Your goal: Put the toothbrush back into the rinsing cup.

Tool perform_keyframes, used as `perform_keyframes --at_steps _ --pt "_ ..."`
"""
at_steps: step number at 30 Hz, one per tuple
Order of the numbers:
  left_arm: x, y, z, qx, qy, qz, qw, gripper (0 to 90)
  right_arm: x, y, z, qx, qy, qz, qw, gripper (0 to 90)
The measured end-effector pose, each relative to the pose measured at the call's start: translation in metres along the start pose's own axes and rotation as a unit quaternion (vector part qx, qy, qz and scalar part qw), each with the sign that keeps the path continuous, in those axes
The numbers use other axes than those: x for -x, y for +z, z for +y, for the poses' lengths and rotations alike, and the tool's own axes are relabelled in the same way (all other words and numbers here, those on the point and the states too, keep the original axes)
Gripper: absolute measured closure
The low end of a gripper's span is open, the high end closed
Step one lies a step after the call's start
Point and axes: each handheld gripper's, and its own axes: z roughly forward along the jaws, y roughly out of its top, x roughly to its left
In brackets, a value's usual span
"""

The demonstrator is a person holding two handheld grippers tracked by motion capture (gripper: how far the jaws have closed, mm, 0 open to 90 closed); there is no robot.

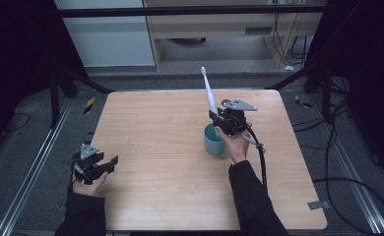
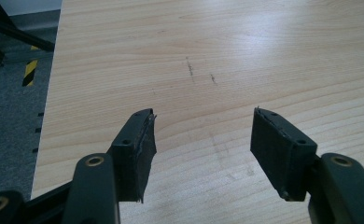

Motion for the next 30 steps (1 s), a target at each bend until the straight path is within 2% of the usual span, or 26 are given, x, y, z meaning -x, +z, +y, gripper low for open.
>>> perform_keyframes --at_steps 2,5,16,17,20,25,30 --pt "0.0 0.0 0.0 -0.001 0.001 0.0 1.0 39.8 0.0 0.001 -0.002 -0.006 0.0 0.001 1.0 66.4" --pt "0.0 0.0 0.0 0.0 0.001 0.0 1.0 39.8 0.0 0.003 -0.007 0.002 0.002 0.003 1.0 66.4" --pt "0.0 0.001 0.0 -0.001 0.002 0.001 1.0 39.8 -0.003 0.009 -0.028 -0.018 0.004 0.0 0.9998 66.3" --pt "0.0 0.001 0.0 -0.001 0.001 0.001 1.0 39.8 -0.004 0.011 -0.029 -0.026 0.0 0.0 0.9997 66.3" --pt "0.0 0.001 0.0 -0.002 0.002 0.001 1.0 39.8 -0.006 0.011 -0.03 -0.032 -0.007 -0.003 0.9995 66.2" --pt "0.001 0.001 0.0 -0.002 0.003 0.001 1.0 39.8 -0.005 0.009 -0.03 -0.038 -0.005 -0.003 0.9993 66.2" --pt "0.002 0.001 0.0 -0.002 0.004 0.002 1.0 39.8 -0.005 0.012 -0.033 -0.057 -0.009 -0.004 0.9983 66.1"
